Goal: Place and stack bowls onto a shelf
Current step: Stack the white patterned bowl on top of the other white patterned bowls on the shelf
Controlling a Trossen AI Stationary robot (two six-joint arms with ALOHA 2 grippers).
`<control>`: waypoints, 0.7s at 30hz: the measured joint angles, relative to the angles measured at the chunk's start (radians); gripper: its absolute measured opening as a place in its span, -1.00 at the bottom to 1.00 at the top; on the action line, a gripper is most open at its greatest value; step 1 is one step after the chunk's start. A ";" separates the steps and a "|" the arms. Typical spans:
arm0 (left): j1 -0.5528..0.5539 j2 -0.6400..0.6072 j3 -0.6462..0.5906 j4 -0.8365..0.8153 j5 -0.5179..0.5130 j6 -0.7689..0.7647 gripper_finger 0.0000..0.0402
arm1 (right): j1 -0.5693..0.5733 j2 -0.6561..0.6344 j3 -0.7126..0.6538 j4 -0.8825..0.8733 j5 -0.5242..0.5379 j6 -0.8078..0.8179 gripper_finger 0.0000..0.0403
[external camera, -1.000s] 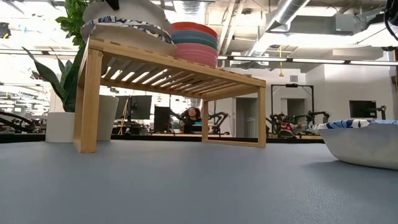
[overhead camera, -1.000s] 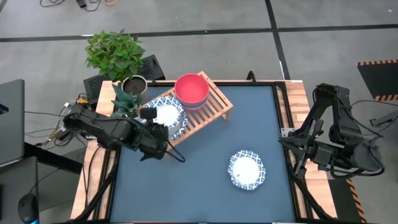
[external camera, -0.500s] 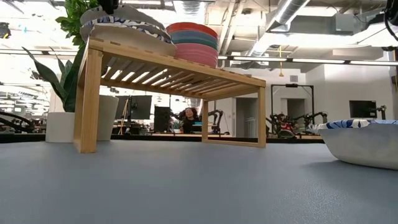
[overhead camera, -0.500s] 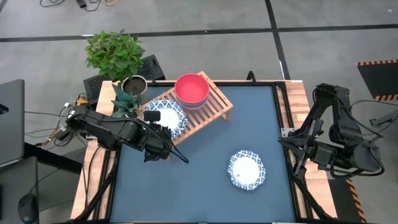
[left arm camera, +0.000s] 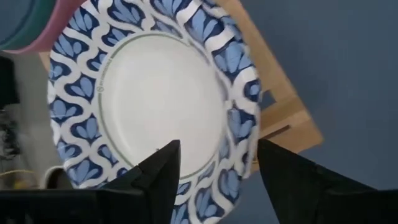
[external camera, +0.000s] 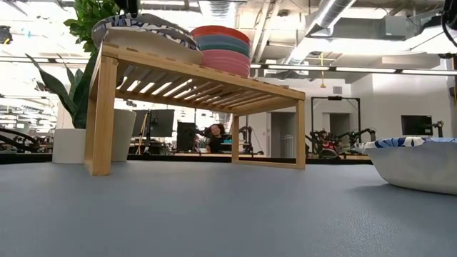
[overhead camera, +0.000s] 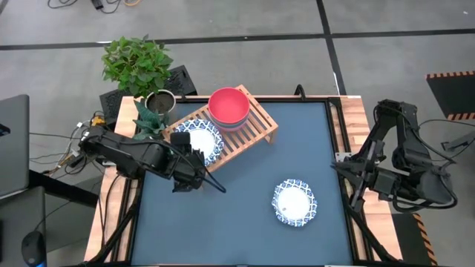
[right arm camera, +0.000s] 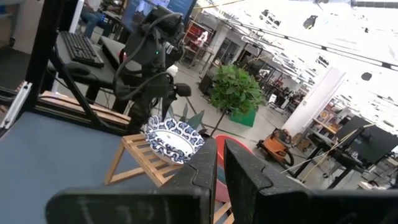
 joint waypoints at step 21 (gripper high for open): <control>-0.037 -0.001 0.193 0.095 0.138 -0.160 0.00 | -0.230 -0.001 -0.093 -0.450 -0.392 0.769 -0.41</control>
